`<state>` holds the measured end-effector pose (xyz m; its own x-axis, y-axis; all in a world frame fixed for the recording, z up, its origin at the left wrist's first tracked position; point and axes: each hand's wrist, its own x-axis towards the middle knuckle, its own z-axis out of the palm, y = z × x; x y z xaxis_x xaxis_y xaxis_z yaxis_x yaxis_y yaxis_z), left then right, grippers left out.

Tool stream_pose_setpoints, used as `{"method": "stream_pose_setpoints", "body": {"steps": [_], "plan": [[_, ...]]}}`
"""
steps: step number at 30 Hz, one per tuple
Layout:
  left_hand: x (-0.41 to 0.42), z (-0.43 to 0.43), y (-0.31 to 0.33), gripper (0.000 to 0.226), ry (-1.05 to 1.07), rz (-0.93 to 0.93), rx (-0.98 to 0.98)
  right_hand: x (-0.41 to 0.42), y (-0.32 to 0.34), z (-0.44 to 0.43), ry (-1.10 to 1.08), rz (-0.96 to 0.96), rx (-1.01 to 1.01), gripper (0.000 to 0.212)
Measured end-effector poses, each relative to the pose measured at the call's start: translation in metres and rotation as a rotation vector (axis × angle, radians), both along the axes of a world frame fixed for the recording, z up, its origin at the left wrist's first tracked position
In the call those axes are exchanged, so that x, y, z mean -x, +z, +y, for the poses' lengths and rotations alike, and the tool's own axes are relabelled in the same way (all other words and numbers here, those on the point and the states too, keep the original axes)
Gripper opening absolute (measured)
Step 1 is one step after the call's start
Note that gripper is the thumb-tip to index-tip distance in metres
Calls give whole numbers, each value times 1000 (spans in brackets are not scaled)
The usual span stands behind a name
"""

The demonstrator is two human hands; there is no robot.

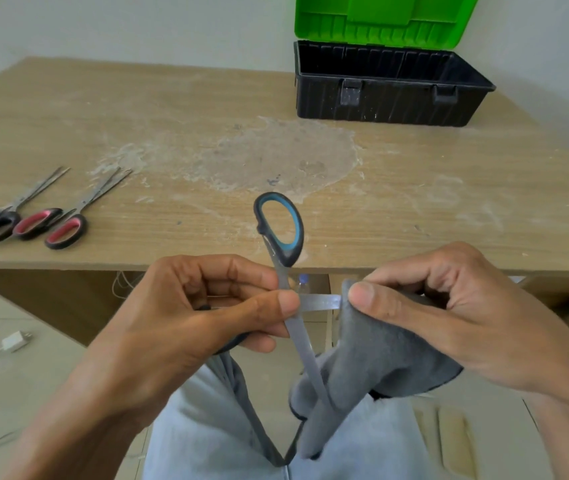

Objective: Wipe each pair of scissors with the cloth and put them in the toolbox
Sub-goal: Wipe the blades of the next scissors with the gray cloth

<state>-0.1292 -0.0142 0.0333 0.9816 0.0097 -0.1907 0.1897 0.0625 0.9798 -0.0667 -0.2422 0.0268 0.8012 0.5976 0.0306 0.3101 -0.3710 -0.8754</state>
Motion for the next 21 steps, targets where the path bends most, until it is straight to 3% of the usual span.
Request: {"method": "stream_pose_setpoints", "body": {"steps": [8,15,21], "plan": [[-2,9,3,10,63,-10,34,-5,1,-21,-71,-32,-33,28],[-5,24,4,15,137,-60,31,-8,6,-29,-182,27,-238,23],[-3,20,4,15,83,-68,-24,-7,8,-28,-171,7,-213,22]]}}
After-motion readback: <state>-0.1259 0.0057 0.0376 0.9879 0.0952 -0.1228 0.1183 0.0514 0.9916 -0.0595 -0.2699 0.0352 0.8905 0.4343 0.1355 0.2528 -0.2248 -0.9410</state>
